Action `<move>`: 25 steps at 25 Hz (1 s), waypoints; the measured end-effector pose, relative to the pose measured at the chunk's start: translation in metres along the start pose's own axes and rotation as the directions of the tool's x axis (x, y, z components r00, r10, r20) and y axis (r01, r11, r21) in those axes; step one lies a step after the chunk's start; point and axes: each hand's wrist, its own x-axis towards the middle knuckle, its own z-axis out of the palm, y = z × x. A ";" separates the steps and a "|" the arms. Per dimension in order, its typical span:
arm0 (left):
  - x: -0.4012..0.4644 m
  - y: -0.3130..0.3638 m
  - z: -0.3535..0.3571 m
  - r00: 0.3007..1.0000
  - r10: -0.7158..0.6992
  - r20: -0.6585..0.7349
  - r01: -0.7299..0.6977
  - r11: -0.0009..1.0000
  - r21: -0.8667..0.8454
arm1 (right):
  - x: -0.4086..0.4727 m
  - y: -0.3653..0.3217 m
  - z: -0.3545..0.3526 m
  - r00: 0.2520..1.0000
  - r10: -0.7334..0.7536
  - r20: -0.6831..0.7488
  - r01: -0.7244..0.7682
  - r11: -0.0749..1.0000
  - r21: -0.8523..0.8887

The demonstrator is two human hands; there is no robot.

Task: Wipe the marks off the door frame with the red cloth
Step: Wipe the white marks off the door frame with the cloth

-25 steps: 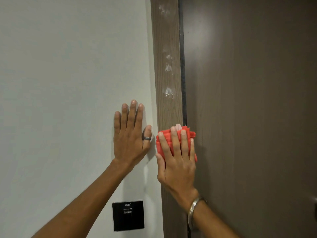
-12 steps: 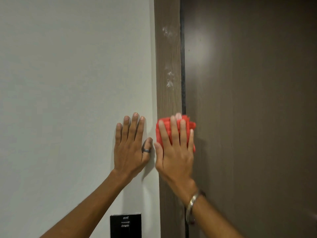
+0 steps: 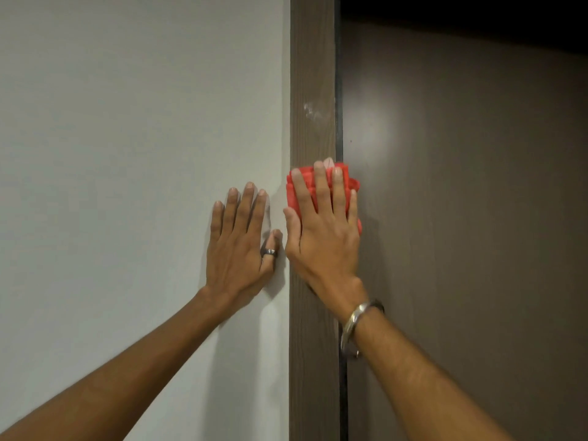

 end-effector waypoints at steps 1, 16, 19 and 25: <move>0.004 -0.001 -0.001 1.000 0.000 -0.002 0.000 1.000 -0.009 | -0.019 -0.002 0.002 1.000 0.021 -0.005 -0.021 1.000 -0.004; 0.074 -0.005 -0.007 0.998 0.050 -0.041 -0.052 0.998 -0.026 | 0.130 0.002 -0.010 0.999 -0.041 0.002 0.041 0.999 0.016; 0.092 -0.011 -0.013 0.998 0.044 -0.034 -0.045 0.998 -0.039 | 0.119 0.000 -0.009 1.000 -0.020 0.001 0.019 1.000 0.022; 0.123 -0.018 -0.025 1.000 -0.010 -0.028 0.008 0.998 -0.060 | 0.127 -0.001 -0.012 0.999 -0.052 0.003 0.052 0.998 -0.044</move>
